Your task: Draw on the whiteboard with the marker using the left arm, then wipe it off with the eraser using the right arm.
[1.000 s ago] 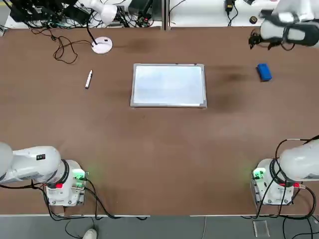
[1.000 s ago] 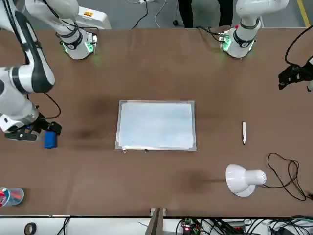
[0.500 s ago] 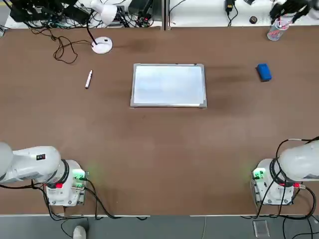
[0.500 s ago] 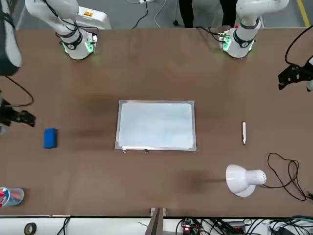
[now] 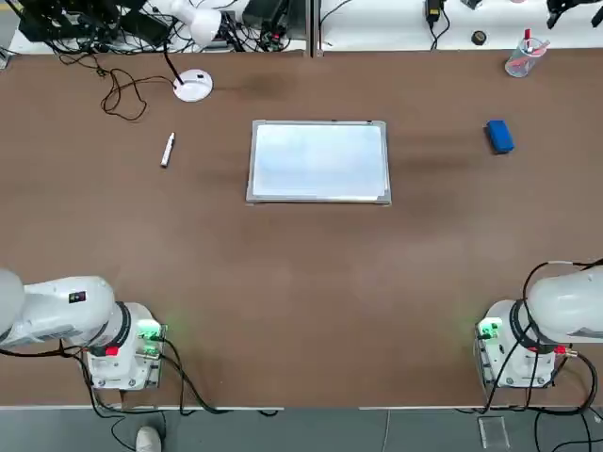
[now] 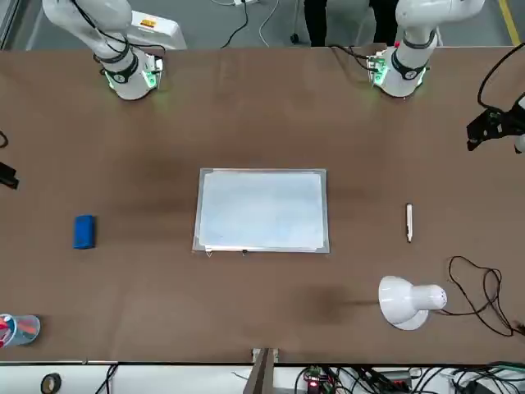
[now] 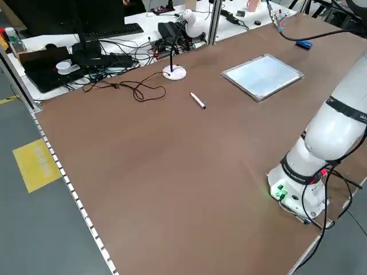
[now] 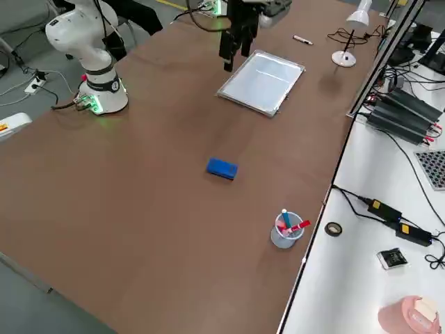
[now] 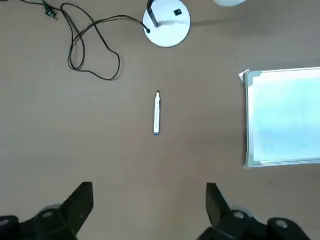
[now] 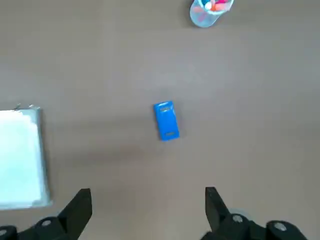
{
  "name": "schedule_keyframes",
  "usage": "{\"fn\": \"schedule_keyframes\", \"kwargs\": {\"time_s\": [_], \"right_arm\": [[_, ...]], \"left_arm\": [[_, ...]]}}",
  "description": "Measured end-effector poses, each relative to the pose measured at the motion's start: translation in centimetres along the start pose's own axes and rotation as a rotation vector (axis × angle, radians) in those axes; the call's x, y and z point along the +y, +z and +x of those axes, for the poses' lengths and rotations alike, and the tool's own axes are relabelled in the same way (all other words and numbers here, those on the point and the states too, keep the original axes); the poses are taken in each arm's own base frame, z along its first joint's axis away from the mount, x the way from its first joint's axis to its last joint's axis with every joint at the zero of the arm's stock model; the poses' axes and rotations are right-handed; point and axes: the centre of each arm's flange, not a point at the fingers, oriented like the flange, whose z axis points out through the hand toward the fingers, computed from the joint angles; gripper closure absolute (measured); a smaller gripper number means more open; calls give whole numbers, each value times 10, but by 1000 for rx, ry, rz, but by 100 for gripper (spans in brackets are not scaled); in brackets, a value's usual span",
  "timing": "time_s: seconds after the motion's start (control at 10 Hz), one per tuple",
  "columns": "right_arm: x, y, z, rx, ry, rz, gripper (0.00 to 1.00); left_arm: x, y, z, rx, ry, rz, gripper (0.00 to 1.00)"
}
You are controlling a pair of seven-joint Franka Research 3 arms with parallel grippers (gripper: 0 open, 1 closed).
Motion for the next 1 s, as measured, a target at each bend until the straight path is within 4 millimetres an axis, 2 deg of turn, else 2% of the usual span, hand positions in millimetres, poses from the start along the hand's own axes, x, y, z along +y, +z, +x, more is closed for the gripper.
{"fn": "schedule_keyframes", "kwargs": {"time_s": [0.3,1.0], "right_arm": [[4,-22,-18,17,13,14,0],[6,-13,-20,26,57,18,0]], "left_arm": [[-1,0,0,0,-2,0,0],[-2,1,0,-3,-2,0,0]]}}
